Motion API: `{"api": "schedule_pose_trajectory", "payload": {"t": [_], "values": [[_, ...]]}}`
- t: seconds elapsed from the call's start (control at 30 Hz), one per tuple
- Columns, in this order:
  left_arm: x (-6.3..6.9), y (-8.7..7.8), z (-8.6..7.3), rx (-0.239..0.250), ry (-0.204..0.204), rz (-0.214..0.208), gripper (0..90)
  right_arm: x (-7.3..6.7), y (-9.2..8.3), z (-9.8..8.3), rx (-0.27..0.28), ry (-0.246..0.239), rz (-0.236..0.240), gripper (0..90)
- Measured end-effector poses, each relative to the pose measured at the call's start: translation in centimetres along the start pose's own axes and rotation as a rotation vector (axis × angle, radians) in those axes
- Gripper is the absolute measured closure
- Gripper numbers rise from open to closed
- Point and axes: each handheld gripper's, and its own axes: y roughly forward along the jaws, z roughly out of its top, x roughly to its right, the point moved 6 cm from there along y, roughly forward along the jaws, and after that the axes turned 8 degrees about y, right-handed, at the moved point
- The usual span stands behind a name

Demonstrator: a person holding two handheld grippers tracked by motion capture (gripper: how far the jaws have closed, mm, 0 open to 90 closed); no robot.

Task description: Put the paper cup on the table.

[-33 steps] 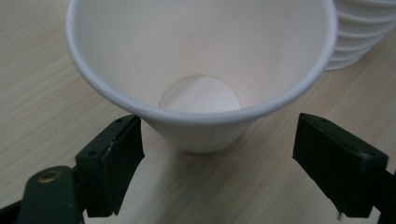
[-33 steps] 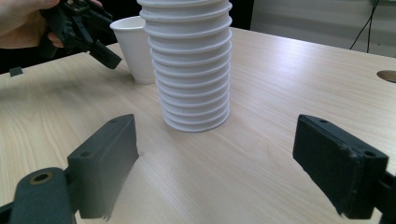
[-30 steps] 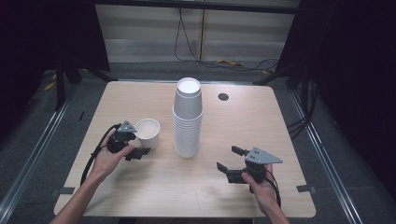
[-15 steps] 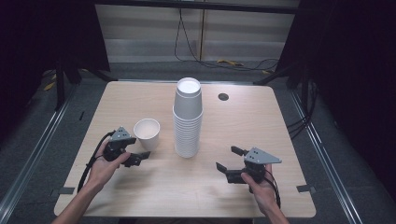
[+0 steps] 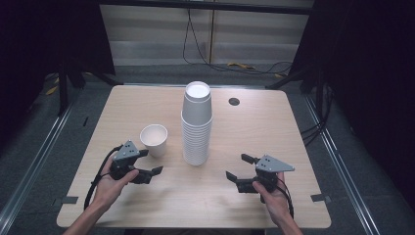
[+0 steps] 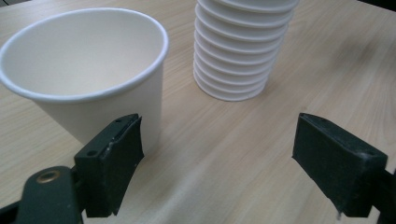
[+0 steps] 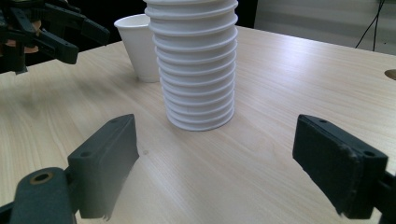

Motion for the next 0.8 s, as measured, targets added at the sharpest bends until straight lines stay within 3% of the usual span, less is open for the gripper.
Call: {"api": "schedule_pose_trajectory", "payload": {"t": [0.17,0.33,0.47,0.6,0.67,0.8], "values": [[1.3,0.1,-0.4,-0.008,-0.001,-0.033,16.1,0.0,0.0,0.0,0.000,-0.002,0.002,13.9],[2.2,0.6,-1.0,0.011,-0.018,-0.023,16.3,-0.1,0.1,-0.1,-0.008,0.010,0.014,14.1],[2.9,0.7,-1.3,0.055,-0.030,-0.005,16.2,-0.2,0.1,-0.1,-0.009,0.008,0.020,14.0],[3.5,0.9,-1.8,0.078,-0.067,-0.009,15.7,-0.3,0.2,-0.2,-0.012,0.007,0.027,14.0],[4.0,0.9,-2.2,0.066,-0.093,-0.019,15.8,-0.4,0.2,-0.2,-0.012,0.005,0.029,13.9],[4.0,0.9,-2.0,0.085,-0.102,-0.018,15.6,-0.6,0.3,-0.3,-0.021,-0.003,0.042,13.8]]}}
